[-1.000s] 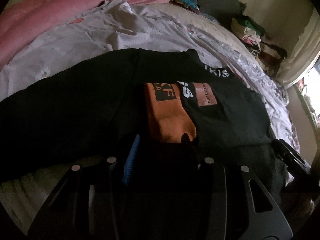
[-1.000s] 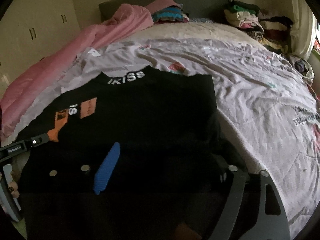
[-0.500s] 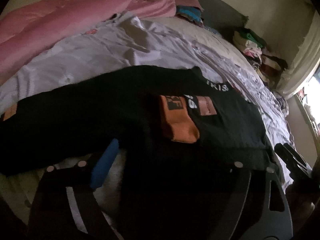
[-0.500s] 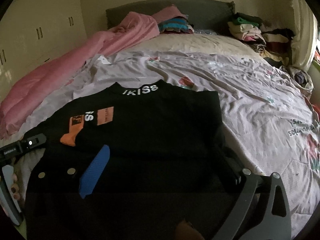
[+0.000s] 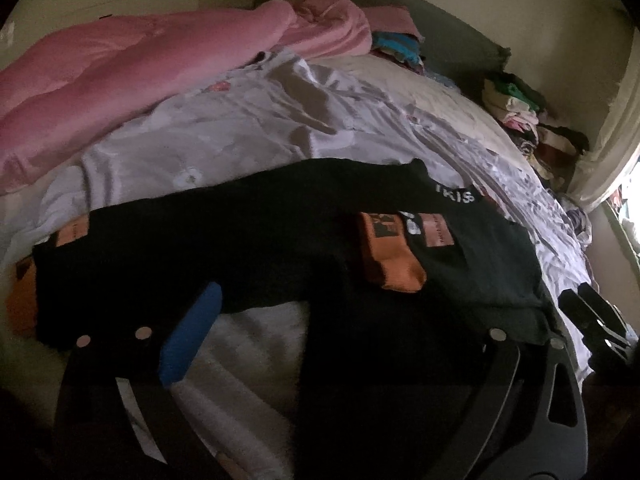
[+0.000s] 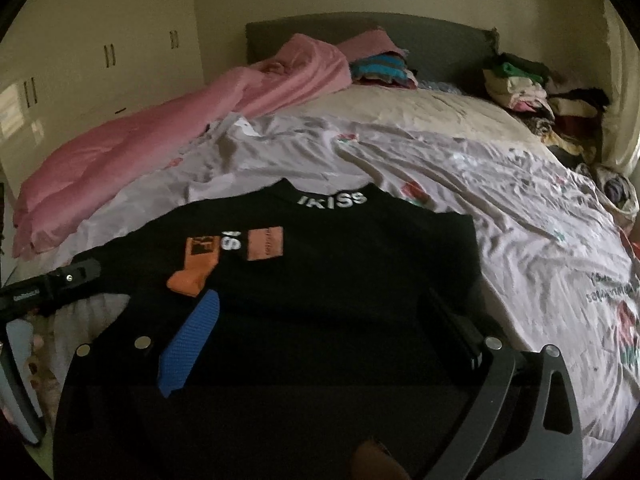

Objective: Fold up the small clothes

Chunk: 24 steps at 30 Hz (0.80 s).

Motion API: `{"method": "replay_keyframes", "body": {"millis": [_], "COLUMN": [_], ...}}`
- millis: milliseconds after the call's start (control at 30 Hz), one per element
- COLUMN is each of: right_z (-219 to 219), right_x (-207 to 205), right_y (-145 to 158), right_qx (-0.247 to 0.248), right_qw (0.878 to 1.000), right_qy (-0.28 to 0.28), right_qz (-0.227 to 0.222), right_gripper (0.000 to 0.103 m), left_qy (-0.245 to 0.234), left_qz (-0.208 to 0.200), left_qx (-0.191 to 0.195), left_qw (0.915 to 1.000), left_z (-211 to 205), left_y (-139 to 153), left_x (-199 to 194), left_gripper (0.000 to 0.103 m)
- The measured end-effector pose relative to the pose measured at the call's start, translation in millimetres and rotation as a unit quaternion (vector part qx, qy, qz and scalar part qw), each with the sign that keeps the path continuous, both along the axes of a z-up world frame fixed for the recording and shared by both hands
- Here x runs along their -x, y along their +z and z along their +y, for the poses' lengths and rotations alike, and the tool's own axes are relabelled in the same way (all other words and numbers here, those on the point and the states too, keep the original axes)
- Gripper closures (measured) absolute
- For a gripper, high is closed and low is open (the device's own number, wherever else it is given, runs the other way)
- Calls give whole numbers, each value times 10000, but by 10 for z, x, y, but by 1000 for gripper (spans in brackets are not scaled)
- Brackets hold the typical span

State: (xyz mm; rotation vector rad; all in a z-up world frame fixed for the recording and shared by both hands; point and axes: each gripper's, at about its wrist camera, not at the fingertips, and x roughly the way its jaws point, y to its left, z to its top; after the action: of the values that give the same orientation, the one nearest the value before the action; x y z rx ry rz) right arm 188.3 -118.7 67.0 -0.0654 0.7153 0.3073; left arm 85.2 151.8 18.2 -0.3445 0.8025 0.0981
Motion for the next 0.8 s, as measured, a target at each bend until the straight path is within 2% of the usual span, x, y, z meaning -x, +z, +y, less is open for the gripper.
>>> {"method": "replay_keyframes", "body": {"millis": [467, 800], "right_z": [555, 998], "right_x": [97, 123], "right_y": [165, 186], "right_qx": [31, -7], "right_qw": [9977, 9933], "right_qy": [655, 1156], "right_qz": [-170, -95], "right_gripper": [4, 4], "left_qy": [558, 864], "left_qz": [171, 234], "left_qx": [206, 306], "left_qw": [9981, 9955], "left_z": [462, 727], "left_y": [-81, -98], "left_x": [247, 401], "left_gripper": [10, 10]}}
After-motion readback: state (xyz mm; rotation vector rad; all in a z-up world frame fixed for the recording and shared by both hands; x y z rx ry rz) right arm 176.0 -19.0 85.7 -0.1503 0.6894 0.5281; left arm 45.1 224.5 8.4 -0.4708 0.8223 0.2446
